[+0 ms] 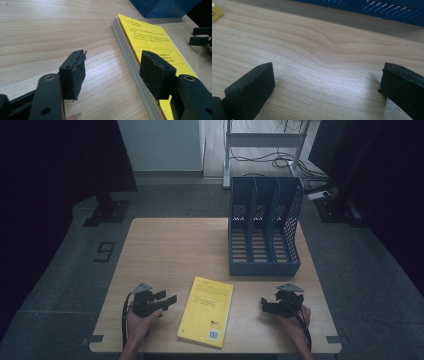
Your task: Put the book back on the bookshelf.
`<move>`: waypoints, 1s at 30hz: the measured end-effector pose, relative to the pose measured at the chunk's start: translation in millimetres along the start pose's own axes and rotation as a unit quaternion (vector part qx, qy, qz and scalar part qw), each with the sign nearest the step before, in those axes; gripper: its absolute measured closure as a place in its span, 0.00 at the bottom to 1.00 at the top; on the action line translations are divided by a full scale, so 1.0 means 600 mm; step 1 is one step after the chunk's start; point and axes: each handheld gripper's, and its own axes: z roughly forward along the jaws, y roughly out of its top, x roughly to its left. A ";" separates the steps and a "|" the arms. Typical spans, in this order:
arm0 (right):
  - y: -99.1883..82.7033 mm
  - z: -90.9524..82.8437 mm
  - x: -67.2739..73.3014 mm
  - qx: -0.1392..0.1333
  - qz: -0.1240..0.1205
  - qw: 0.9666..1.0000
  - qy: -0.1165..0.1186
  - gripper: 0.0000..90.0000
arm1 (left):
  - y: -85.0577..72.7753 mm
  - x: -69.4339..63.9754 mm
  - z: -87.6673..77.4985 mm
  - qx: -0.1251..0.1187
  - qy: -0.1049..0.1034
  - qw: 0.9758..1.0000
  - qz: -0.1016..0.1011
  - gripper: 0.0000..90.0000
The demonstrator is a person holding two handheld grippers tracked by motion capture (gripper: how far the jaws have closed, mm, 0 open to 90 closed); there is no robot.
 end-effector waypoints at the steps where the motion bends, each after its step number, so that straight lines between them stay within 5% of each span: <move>1: 0.000 0.000 0.000 0.000 0.000 1.000 -0.001 0.00 | 0.000 -0.001 -0.001 -0.002 0.000 1.000 0.001 0.41; 25: -0.002 -0.003 0.001 -0.006 0.002 1.000 -0.001 0.03 | 0.001 0.007 -0.008 -0.005 0.006 1.000 -0.004 0.40; 30: -0.003 -0.006 0.003 -0.011 0.007 1.000 -0.006 0.10 | 0.001 0.009 -0.008 -0.005 0.007 1.000 -0.005 0.40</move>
